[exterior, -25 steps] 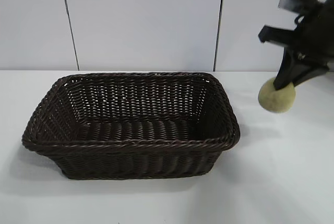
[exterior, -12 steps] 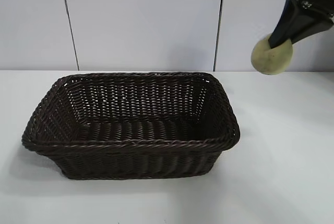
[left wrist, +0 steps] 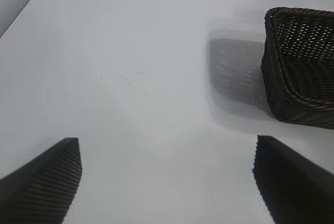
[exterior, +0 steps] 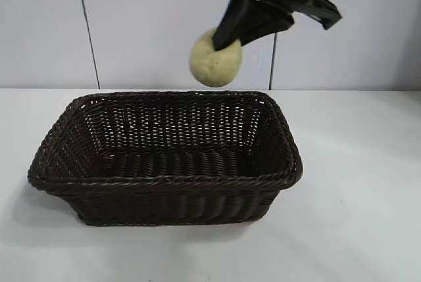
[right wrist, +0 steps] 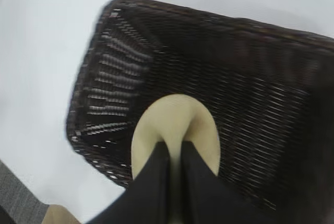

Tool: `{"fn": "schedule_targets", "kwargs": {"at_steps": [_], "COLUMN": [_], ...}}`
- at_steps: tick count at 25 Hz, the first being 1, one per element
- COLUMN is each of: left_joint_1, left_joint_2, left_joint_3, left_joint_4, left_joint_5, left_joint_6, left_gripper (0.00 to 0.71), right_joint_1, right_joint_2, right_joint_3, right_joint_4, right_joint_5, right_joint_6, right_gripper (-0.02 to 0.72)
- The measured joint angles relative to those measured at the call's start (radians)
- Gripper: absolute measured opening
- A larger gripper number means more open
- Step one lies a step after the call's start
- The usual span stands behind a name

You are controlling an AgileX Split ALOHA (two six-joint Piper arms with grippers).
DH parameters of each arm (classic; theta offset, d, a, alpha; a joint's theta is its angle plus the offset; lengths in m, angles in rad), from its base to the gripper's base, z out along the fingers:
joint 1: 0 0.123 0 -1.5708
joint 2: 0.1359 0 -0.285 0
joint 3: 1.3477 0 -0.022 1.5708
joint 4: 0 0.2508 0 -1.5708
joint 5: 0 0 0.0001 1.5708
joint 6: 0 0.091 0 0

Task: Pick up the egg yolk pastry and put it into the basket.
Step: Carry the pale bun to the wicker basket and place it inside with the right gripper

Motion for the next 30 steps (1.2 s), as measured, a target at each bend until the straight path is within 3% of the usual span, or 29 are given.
{"fn": "schedule_targets", "kwargs": {"at_steps": [7,13,23,27,30], "left_joint_1": [0.000,0.000,0.000,0.000,0.000], "left_joint_2": [0.000,0.000,0.000,0.000,0.000], "left_joint_3": [0.000,0.000,0.000,0.000,0.000], "left_joint_4": [0.000,0.000,0.000,0.000,0.000], "left_joint_5": [0.000,0.000,0.000,0.000,0.000], "left_joint_6": [0.000,0.000,0.000,0.000,0.000], "left_gripper": [0.648,0.648,0.648,0.648,0.648], "right_joint_1": [0.053,0.053,0.053,0.053,0.054], "right_joint_2": [0.048,0.168,0.327,0.327,0.327], "right_joint_3": [0.000,0.000,0.000,0.000,-0.001], "right_joint_4": [0.011,0.015,0.035,0.037,0.038], "right_joint_5": [-0.097,-0.237,-0.231,-0.229,-0.219], "right_joint_6": [0.000,0.000,0.000,0.000,0.000], "right_gripper": [0.030,0.030,0.036,0.123,0.288]}}
